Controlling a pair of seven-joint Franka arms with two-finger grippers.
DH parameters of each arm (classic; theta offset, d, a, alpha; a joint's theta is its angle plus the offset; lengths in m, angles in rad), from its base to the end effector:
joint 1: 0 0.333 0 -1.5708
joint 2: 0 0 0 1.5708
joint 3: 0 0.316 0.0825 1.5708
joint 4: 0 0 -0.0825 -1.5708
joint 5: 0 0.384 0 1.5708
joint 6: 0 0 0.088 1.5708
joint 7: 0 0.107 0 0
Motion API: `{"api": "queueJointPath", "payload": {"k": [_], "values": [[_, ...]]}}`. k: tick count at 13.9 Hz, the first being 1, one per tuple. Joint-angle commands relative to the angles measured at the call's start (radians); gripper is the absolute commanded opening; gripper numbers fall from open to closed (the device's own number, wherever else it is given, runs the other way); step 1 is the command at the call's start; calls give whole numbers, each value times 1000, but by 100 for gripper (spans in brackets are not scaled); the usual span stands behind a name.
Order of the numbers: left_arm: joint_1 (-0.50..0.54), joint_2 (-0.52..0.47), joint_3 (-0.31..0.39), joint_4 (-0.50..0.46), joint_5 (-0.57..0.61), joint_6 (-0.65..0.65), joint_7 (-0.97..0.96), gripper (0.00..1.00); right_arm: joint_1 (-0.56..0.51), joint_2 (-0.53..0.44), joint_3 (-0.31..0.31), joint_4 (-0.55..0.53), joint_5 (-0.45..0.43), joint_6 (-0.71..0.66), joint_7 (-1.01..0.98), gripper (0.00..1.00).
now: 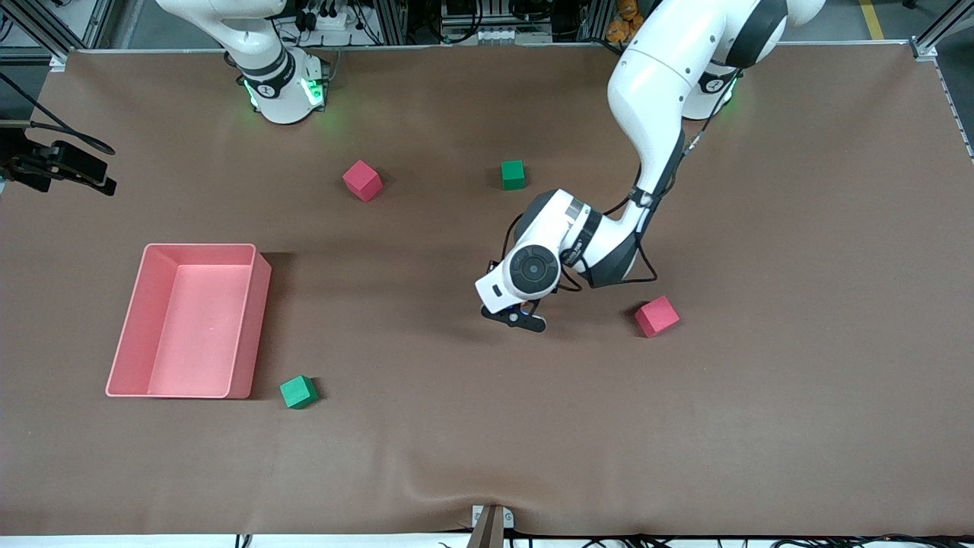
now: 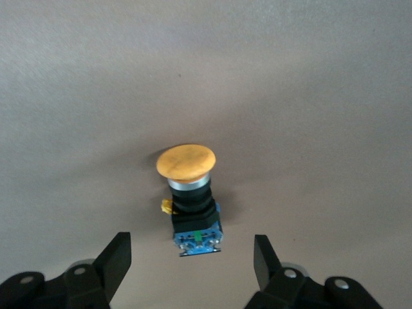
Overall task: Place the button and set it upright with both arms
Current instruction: 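Reach the left gripper to the button and grasp its base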
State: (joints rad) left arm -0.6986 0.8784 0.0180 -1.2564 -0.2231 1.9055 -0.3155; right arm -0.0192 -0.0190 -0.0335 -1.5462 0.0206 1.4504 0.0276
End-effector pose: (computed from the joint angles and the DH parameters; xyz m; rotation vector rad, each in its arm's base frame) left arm 0.5529 -0.4721 0.2128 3.0261 -0.4144 -0.4455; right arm 0.5354 -0.0260 0.6363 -3.1148 0.1224 0.1194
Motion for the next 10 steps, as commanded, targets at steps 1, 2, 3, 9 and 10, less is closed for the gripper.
{"api": "queueJointPath", "payload": {"k": [1, 2, 3, 9, 10], "values": [[-13, 25, 17, 29, -4, 13, -20, 85, -19, -16, 14, -9, -2, -7, -15, 100], [-13, 27, 17, 29, -2, 18, -20, 85, -19, -16, 14, -9, -2, -7, -15, 100], [-13, 34, 19, 29, -2, 18, -19, 85, -19, -16, 14, -9, -2, -7, -15, 100], [-16, 53, 17, 26, -2, 33, -19, 80, -22, -16, 14, -11, -2, -12, -17, 100], [-16, 56, 17, 26, -4, 35, -20, 80, -22, -16, 14, -11, -2, -12, -17, 100]]}}
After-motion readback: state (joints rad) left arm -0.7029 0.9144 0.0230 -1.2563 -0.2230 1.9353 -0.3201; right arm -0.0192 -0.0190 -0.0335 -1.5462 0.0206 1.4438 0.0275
